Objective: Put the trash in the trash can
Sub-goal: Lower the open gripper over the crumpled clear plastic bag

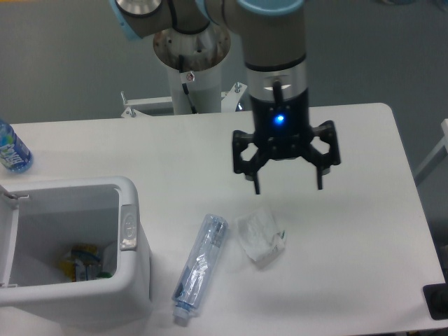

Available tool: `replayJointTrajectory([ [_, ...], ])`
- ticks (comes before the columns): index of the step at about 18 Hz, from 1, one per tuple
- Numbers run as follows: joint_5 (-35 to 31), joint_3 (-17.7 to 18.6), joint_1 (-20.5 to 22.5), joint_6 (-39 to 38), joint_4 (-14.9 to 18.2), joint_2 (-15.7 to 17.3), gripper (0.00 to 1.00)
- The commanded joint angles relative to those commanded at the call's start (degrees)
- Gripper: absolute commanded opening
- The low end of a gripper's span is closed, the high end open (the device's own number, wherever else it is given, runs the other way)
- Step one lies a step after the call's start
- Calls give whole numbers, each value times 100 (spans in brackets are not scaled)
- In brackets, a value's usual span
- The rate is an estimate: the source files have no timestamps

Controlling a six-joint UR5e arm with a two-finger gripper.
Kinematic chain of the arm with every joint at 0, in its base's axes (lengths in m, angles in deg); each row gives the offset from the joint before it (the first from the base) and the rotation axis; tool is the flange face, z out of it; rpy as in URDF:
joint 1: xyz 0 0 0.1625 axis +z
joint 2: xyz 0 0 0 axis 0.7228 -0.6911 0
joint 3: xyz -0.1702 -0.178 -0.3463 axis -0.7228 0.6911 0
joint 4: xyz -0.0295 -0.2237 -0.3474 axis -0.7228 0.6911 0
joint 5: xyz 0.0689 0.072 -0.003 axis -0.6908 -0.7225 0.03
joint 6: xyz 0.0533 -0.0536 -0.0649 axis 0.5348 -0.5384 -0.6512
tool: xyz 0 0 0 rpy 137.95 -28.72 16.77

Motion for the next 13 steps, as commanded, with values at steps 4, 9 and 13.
replayJointTrajectory([
  [4, -19, 378, 150, 596, -70, 35, 100],
  [9, -71, 904, 141, 562, -105, -88, 100],
  [13, -80, 1589, 132, 580, -332, -210, 100],
])
